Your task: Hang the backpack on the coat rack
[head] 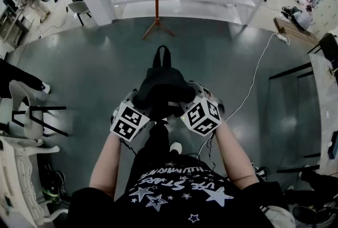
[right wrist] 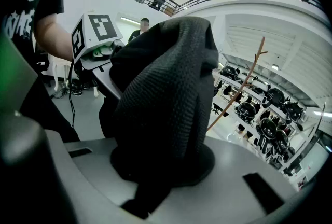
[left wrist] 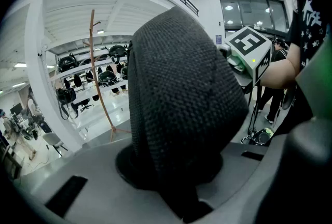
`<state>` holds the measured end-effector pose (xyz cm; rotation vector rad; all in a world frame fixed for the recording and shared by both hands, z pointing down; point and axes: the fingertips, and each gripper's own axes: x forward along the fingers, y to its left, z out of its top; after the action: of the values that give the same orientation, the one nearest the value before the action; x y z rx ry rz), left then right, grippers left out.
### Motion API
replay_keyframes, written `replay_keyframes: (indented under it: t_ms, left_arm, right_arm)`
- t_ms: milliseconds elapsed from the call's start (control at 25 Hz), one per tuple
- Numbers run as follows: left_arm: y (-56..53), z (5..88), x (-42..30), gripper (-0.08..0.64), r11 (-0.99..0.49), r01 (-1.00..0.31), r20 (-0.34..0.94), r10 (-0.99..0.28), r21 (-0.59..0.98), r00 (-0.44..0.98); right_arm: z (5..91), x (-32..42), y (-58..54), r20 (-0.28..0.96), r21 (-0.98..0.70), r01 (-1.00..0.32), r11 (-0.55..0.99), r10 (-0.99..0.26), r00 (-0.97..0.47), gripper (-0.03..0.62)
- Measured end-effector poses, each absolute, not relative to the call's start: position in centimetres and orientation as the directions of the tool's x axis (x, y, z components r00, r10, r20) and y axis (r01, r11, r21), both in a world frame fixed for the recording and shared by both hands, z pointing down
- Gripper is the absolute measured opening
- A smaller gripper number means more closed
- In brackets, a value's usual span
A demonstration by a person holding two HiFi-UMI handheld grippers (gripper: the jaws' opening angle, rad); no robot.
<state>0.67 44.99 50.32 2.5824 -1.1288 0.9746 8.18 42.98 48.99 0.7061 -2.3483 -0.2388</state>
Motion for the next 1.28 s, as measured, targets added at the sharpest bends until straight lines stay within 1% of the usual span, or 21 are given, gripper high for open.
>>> replay_keyframes:
  t_ms: [360, 800, 1080, 1280]
  left_arm:
    - [47.2, 50.8, 1.5, 0.087, -0.698, -0.710, 0.643, -0.584, -0.086, 0.496]
    - [46.1, 50.1, 2.0, 0.087, -0.700, -0.708, 0.632, -0.592, -0.095, 0.500]
    - [42.2, 50.9, 1.2, 0.092, -0.734, -0.672, 0.642, -0.562, -0.096, 0.522]
    - [36.7, 52.0, 0.3, 0.092, -0.759, -0.648, 0.647, -0.526, -0.065, 0.552]
  right_arm:
    - [49.5, 9.0, 45.1, 0.562, 0.317, -0.414, 0.853, -0.520, -0.643, 0.071]
    - [48.6, 9.4, 44.0, 0.553, 0.343, -0.377, 0.861, -0.509, -0.659, 0.072]
    - [49.2, 8.8, 40.5, 0.569, 0.325, -0.396, 0.859, -0.512, -0.644, 0.073]
    - [50.4, 7.9, 35.0, 0.599, 0.314, -0.403, 0.860, -0.509, -0.618, 0.074]
